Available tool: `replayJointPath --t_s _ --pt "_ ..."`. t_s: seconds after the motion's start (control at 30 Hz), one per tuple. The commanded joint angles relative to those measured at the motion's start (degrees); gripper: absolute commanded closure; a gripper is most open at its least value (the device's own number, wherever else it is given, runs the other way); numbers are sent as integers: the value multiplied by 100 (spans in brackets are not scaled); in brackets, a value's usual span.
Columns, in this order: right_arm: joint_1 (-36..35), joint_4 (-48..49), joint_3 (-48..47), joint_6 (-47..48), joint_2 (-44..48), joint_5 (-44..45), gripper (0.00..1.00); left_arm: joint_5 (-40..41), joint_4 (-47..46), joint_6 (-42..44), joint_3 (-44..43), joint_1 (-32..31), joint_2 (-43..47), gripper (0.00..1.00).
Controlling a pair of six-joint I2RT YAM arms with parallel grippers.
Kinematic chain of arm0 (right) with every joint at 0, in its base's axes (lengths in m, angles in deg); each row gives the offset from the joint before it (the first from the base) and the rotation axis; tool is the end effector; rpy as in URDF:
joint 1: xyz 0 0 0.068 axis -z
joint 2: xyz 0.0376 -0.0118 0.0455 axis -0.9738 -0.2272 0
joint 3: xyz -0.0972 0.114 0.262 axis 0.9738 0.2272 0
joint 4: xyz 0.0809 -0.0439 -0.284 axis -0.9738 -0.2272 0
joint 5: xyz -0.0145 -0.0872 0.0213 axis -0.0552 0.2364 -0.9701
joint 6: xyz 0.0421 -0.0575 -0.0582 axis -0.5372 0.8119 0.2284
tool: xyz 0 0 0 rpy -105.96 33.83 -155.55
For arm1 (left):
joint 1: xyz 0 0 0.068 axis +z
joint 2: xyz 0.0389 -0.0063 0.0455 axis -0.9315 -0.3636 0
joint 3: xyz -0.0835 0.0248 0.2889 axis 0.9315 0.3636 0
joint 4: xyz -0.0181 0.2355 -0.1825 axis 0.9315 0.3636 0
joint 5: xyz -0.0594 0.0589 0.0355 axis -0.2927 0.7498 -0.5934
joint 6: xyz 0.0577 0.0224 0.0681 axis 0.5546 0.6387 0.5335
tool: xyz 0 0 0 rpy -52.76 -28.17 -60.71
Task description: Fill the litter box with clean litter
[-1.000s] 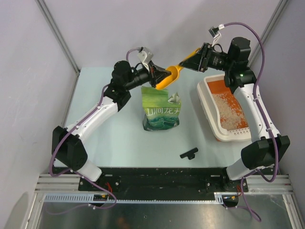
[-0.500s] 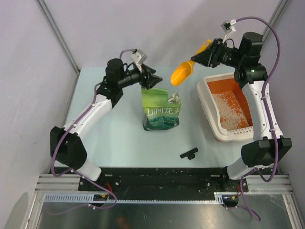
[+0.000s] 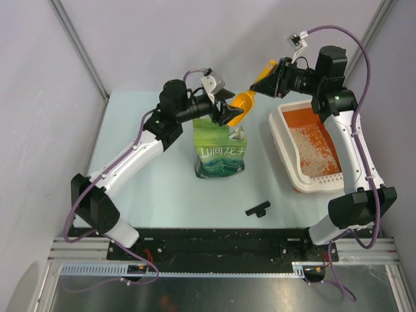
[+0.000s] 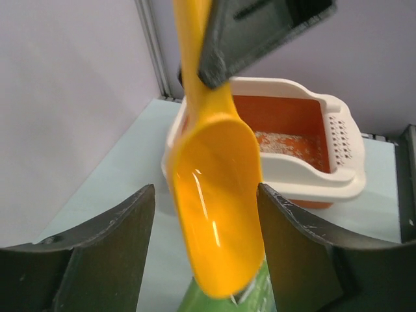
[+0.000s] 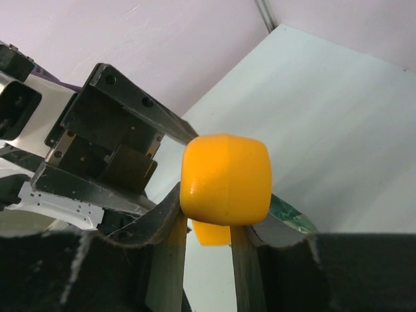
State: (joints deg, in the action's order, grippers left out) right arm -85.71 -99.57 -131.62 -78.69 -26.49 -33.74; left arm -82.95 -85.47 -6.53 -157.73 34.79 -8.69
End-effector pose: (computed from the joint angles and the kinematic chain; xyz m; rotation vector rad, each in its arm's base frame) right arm 0.3828 0.1268 0.5223 -0.5714 1.7020 1.1448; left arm 0.3397 -0.2844 0.4496 0.9665 1.3071 -0.8696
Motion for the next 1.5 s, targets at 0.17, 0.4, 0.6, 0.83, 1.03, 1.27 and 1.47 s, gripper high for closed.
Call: replayJointPath --t_s 0.17,0.4,0.6,0.83,1.03,1.27,1.47 --pt "-153 478 578 -343 439 -175 100 168 -340 539 -663 -179 -592 58" --pt "-153 505 710 -360 527 -157 100 -298 -120 706 -540 -241 -698 96" --pt "110 522 798 -193 545 -499 39 -562 213 1381 -496 -250 -496 100" --pt "533 207 464 -45 202 -1465 0 -694 776 2314 -505 -250 -329 100" --pt "471 846 947 -605 219 -1694 0 -641 820 2385 -540 -250 -382 100" --pt "225 637 921 -422 167 -1528 5 -492 820 2499 -601 -250 -417 100" --pt "190 505 974 -387 141 -1308 27 -422 812 2482 -759 -259 -514 100"
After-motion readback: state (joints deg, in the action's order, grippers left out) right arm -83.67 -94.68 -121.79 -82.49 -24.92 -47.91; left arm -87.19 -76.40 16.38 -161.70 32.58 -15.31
